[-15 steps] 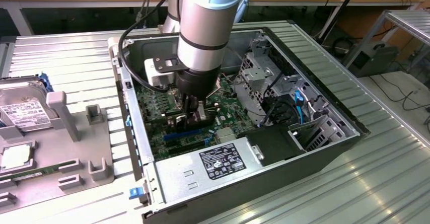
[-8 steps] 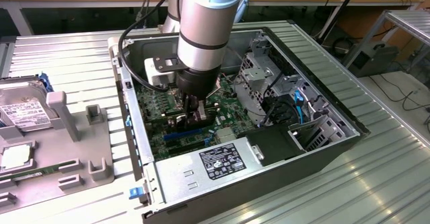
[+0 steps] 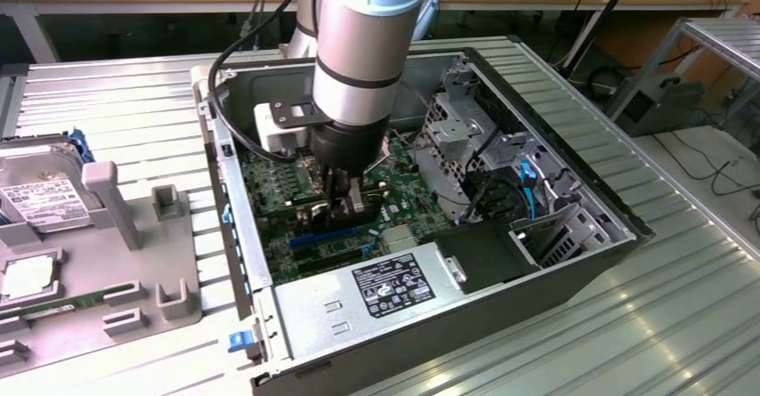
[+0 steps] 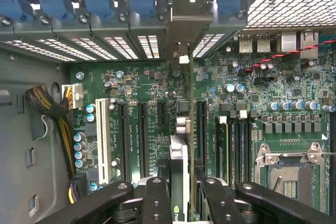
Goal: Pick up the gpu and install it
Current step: 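Insert the gpu into the slot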
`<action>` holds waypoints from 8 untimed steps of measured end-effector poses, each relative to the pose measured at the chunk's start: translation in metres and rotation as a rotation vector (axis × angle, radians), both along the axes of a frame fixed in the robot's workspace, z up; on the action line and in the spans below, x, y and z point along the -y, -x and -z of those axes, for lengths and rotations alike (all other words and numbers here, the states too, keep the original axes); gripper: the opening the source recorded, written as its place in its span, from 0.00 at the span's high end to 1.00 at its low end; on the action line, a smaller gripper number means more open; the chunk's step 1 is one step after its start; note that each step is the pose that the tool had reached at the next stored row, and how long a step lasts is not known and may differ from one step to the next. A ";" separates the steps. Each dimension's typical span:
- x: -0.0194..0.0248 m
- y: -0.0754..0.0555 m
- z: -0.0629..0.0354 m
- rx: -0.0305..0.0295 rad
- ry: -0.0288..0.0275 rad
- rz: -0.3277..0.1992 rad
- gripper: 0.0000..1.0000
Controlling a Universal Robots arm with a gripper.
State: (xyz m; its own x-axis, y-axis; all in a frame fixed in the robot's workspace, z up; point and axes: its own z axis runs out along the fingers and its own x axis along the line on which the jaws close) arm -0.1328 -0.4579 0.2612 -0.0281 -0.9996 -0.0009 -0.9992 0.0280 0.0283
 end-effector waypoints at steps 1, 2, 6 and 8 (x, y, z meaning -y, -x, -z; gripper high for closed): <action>0.0000 0.001 0.0000 0.0000 0.0001 0.000 0.73; 0.0001 0.002 0.0000 0.0009 0.0001 0.000 0.73; 0.0000 0.001 0.0000 0.0020 0.0061 0.000 0.73; 0.0000 -0.003 0.0000 0.0003 0.0163 0.000 0.73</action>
State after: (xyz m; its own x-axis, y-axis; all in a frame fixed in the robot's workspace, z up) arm -0.1302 -0.4580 0.2611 -0.0279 -0.9995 0.0153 -0.9992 0.0283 0.0276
